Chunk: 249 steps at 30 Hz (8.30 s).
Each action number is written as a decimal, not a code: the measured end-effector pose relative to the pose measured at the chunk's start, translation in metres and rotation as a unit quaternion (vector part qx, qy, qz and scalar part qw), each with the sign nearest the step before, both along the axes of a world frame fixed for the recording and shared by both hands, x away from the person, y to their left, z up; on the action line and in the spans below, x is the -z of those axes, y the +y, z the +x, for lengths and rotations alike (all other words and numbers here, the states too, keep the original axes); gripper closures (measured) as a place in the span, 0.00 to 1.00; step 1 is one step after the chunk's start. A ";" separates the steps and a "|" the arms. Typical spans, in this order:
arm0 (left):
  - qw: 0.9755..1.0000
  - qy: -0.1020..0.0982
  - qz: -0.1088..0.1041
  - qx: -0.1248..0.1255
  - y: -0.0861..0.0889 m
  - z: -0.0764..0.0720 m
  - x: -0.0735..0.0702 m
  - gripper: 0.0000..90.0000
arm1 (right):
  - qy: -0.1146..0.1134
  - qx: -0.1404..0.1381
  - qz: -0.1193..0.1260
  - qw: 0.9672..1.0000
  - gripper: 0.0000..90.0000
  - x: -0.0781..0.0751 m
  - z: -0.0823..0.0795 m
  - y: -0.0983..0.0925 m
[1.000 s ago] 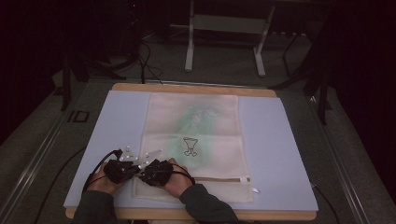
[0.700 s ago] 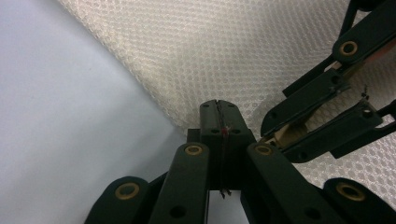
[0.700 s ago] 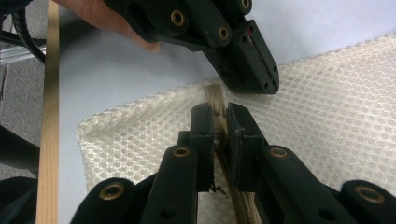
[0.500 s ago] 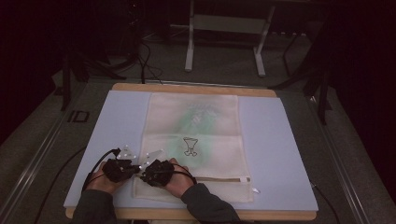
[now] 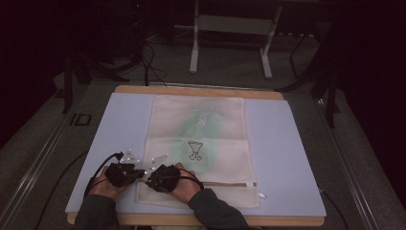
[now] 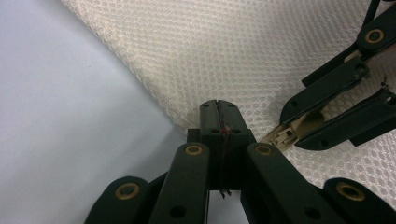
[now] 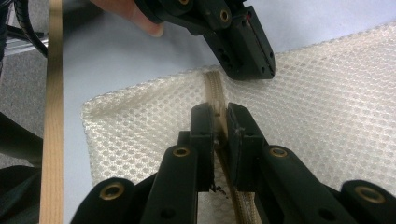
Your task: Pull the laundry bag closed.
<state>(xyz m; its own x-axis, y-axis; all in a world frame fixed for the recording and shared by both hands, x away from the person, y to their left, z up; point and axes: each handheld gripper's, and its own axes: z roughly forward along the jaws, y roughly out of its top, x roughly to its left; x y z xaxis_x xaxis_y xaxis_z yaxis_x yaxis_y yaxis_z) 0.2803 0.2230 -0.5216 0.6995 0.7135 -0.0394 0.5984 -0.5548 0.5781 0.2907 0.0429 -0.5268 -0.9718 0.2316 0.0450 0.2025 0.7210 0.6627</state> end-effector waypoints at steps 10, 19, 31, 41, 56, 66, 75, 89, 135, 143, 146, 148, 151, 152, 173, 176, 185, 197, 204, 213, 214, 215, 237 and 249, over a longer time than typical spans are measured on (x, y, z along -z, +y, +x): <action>1.000 0.001 -0.002 -0.001 0.000 0.000 0.000 1.00 | -0.006 -0.005 -0.003 1.000 0.91 -0.001 -0.001 -0.003; 1.000 0.002 -0.004 -0.001 0.001 0.000 0.000 1.00 | -0.008 -0.008 -0.009 1.000 0.91 -0.003 -0.001 -0.007; 1.000 0.005 -0.007 -0.004 0.001 0.000 0.000 1.00 | -0.015 -0.012 -0.015 1.000 0.91 -0.004 -0.004 -0.008; 1.000 0.004 -0.006 -0.004 0.001 0.000 0.000 1.00 | -0.018 -0.013 -0.017 1.000 0.91 -0.004 -0.007 -0.009; 1.000 0.007 -0.007 -0.004 0.002 0.001 0.000 1.00 | -0.023 -0.017 -0.023 0.999 0.91 -0.007 -0.009 -0.011; 1.000 0.007 -0.008 -0.006 0.002 0.001 0.000 1.00 | -0.021 -0.020 -0.027 0.999 0.91 -0.007 -0.009 -0.018; 1.000 0.008 -0.008 -0.006 0.001 0.001 0.000 1.00 | -0.022 -0.020 -0.026 0.999 0.91 -0.007 -0.010 -0.023; 1.000 0.008 -0.007 -0.005 0.001 0.001 0.000 1.00 | -0.019 -0.017 -0.023 0.999 0.91 -0.006 -0.011 -0.027; 1.000 0.009 -0.013 -0.008 0.002 0.001 0.001 1.00 | -0.022 -0.016 -0.024 0.999 0.91 -0.009 -0.013 -0.042; 1.000 0.009 -0.013 -0.008 0.002 0.001 0.001 1.00 | -0.023 -0.016 -0.024 0.999 0.91 -0.010 -0.014 -0.043; 1.000 0.010 -0.014 -0.008 0.002 0.001 0.001 1.00 | -0.026 -0.017 -0.026 0.999 0.91 -0.010 -0.015 -0.044; 1.000 0.010 -0.013 -0.008 0.002 0.001 0.001 1.00 | -0.024 -0.016 -0.024 0.999 0.91 -0.011 -0.015 -0.045; 1.000 0.010 -0.014 -0.008 0.002 0.001 0.001 1.00 | -0.025 -0.016 -0.026 0.999 0.91 -0.011 -0.015 -0.047; 1.000 0.010 -0.014 -0.008 0.002 0.001 0.001 1.00 | -0.024 -0.015 -0.025 0.999 0.91 -0.011 -0.015 -0.048; 1.000 0.012 -0.016 -0.010 0.003 0.001 0.001 1.00 | -0.026 -0.014 -0.032 0.999 0.91 -0.014 -0.017 -0.057; 1.000 0.012 -0.018 -0.010 0.003 0.001 0.001 1.00 | -0.026 -0.012 -0.033 0.999 0.91 -0.015 -0.017 -0.060; 1.000 0.013 -0.017 -0.010 0.003 0.001 0.001 1.00 | -0.030 -0.014 -0.034 0.999 0.91 -0.017 -0.018 -0.063; 1.000 0.012 -0.018 -0.010 0.003 0.001 0.001 1.00 | -0.031 -0.012 -0.031 0.999 0.91 -0.017 -0.019 -0.067; 1.000 0.013 -0.018 -0.010 0.003 0.001 0.001 1.00 | -0.030 -0.010 -0.031 0.999 0.91 -0.017 -0.019 -0.068; 1.000 0.013 -0.016 -0.010 0.003 0.001 0.001 1.00 | -0.029 -0.008 -0.030 0.999 0.91 -0.015 -0.019 -0.076; 1.000 0.013 -0.016 -0.010 0.003 0.001 0.001 1.00 | -0.028 -0.006 -0.029 0.999 0.91 -0.015 -0.019 -0.077; 1.000 0.013 -0.016 -0.011 0.003 0.001 0.001 1.00 | -0.027 -0.005 -0.031 0.999 0.91 -0.015 -0.019 -0.078; 1.000 0.013 -0.017 -0.010 0.003 0.002 0.001 1.00 | -0.021 0.005 -0.029 0.999 0.91 -0.014 -0.016 -0.104; 1.000 0.014 -0.018 -0.012 0.003 0.002 0.001 1.00 | -0.016 0.006 -0.029 0.999 0.91 -0.017 -0.012 -0.127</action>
